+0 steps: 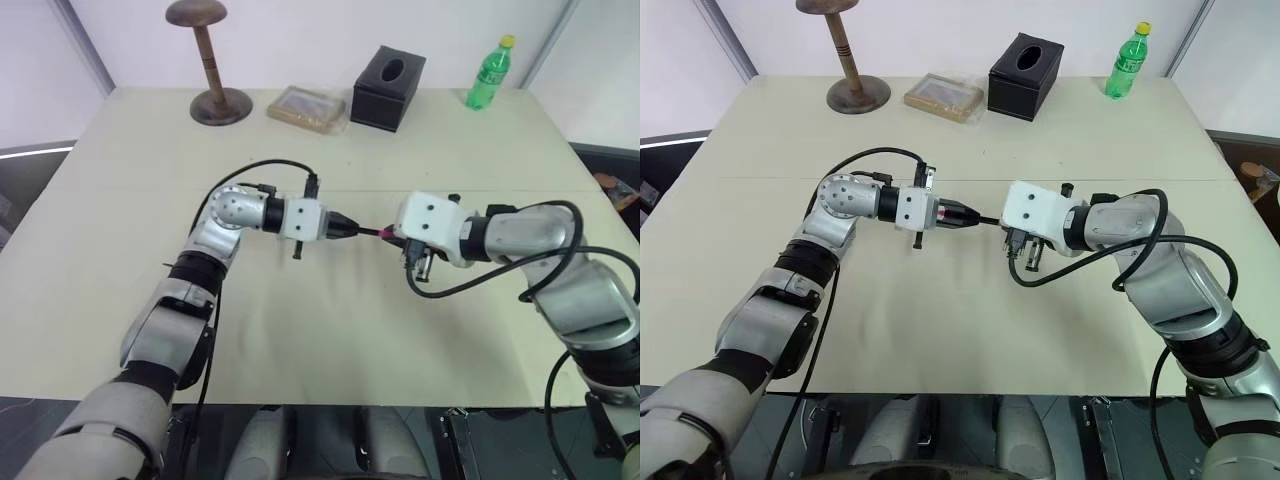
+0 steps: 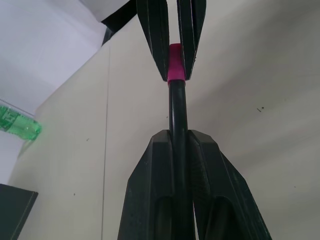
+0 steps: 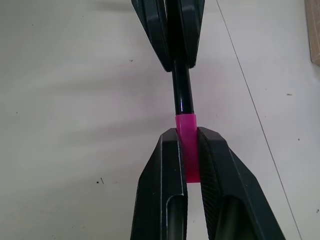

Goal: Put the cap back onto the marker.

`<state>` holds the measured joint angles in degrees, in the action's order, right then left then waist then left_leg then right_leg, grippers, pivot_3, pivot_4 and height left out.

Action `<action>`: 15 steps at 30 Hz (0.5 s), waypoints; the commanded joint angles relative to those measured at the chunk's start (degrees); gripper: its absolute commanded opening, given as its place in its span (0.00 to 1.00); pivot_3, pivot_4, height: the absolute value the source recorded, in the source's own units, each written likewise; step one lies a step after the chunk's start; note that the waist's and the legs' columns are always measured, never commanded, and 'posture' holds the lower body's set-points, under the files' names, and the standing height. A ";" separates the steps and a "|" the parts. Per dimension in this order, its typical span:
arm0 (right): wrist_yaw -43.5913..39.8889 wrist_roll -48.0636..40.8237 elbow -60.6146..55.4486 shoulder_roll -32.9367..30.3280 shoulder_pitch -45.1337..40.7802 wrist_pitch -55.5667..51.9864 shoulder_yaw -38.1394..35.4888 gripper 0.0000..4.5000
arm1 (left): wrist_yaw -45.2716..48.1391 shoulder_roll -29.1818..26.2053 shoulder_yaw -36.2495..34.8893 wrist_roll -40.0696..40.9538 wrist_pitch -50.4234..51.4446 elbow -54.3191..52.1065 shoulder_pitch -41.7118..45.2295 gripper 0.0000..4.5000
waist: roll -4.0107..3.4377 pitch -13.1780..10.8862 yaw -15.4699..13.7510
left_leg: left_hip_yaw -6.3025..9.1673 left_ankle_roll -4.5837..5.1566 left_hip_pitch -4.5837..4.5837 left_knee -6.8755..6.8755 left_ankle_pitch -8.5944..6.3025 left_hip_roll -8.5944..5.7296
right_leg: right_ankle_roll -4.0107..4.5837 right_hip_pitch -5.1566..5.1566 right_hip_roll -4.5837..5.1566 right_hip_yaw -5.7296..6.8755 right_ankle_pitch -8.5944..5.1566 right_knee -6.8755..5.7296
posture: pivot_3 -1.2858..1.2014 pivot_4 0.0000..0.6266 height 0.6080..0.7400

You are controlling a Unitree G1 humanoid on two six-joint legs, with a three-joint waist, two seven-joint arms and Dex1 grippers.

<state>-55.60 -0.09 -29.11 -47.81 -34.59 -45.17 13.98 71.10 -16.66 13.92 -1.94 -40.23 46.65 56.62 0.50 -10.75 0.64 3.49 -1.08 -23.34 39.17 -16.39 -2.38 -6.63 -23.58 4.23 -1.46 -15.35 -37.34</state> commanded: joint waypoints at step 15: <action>-1.28 -1.03 -2.46 -1.02 0.13 4.53 -0.67 0.50 | -0.26 -0.16 0.68 1.42 -1.86 -4.86 -0.77 0.00 | 0.02 -0.01 -0.05 | 0.01 0.00 -0.02 0.00 0.00 -0.01 | 0.00 0.00 0.02 0.01 0.00 0.02 | 0.52 0.24 1.00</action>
<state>-56.76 -0.49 -29.88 -47.98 -34.42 -41.95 15.06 70.97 -15.57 15.05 -1.79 -41.83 43.81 56.30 0.52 -10.76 0.59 3.50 -1.08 -23.36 39.17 -16.39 -2.39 -6.64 -23.58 4.24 -1.46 -15.35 -37.32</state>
